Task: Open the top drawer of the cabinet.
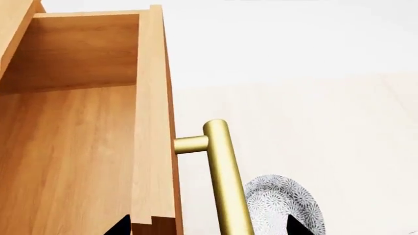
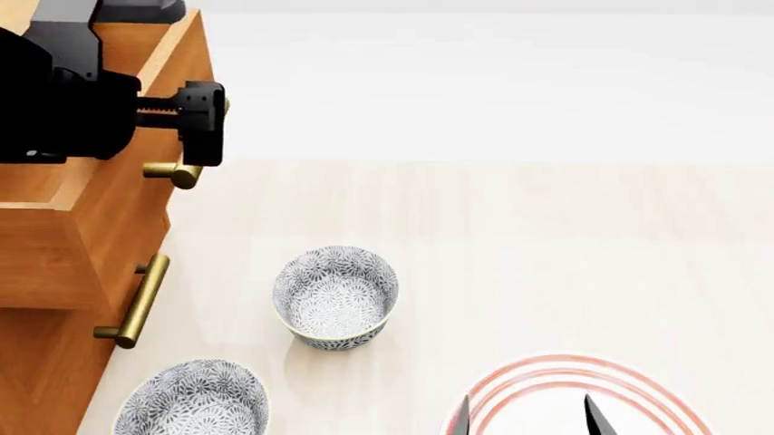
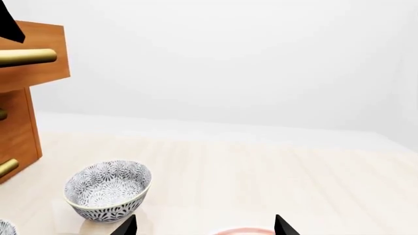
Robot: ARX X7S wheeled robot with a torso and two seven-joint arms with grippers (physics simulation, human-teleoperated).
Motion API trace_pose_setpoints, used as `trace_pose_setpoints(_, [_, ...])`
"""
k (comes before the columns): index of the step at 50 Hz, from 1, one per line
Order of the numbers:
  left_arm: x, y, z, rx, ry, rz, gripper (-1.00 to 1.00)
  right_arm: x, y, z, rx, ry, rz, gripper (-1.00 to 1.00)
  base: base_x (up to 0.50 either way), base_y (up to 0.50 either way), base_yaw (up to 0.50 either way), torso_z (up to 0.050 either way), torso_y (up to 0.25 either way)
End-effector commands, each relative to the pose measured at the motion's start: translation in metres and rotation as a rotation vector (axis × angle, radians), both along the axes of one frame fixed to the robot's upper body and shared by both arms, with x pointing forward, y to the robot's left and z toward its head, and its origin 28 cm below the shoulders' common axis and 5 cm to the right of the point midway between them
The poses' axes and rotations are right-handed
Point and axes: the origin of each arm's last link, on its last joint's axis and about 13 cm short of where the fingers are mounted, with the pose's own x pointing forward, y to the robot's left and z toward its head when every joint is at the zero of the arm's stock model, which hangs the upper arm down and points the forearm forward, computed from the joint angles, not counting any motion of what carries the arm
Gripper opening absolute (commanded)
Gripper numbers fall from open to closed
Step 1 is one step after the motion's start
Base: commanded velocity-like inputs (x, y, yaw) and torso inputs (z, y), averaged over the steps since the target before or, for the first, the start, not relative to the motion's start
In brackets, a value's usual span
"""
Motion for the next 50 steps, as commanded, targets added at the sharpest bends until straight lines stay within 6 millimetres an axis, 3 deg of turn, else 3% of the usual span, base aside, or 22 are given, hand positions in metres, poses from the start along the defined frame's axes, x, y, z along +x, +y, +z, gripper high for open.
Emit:
trace_pose_setpoints(1, [0.000,-0.008,-0.014,-0.058,0.036,-0.027,1.00,-0.001,0.000,-0.001,0.003,-0.001,0.000,1.00,0.00,0.00,0.00,0.000,0.000])
trace_pose_setpoints(25, [0.001,-0.026,-0.024,-0.051,0.048,-0.083,1.00,-0.002,-0.003,0.001,0.002,-0.002,-0.004,1.00,0.00,0.00,0.00,0.000,0.000])
trace_pose_setpoints(50, [-0.003,-0.055,-0.030,-0.178,0.089,-0.159,1.00,-0.002,-0.006,-0.003,0.006,0.006,-0.006,1.00,0.00,0.00,0.00,0.000,0.000])
